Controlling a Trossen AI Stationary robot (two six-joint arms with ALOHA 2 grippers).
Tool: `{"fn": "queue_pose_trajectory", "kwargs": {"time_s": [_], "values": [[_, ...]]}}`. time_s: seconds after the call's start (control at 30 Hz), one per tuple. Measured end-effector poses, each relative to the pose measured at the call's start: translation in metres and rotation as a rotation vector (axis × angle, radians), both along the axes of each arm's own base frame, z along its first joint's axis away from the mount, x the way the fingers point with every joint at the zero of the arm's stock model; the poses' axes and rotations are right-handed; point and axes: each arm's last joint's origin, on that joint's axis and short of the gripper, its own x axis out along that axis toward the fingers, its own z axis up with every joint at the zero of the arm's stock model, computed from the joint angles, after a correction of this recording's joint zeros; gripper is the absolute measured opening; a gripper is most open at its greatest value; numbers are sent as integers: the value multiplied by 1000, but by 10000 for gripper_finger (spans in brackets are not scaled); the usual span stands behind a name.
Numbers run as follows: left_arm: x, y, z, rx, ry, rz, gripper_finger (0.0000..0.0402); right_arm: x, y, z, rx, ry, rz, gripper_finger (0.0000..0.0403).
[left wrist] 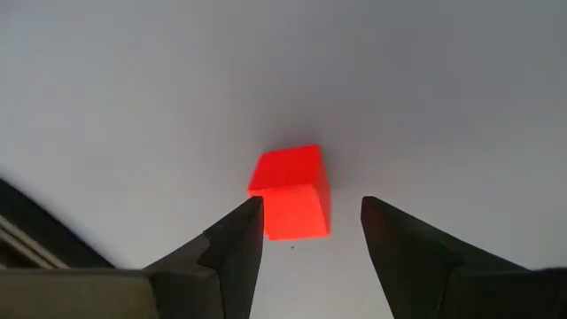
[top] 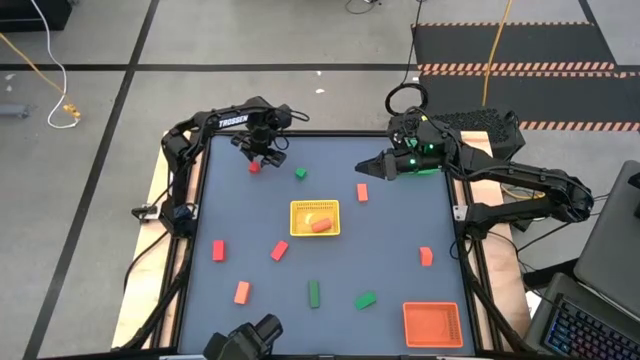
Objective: Sort & place blocks by color
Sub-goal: Put the red block into the orange basket
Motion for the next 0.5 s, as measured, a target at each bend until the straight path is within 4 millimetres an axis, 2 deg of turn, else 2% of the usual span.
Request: {"fn": "queue_pose_trajectory", "kwargs": {"time_s": [0.5], "values": [[-1, 3, 0, 47, 16, 73, 195, -2, 2, 1, 11, -4, 51, 249]]}}
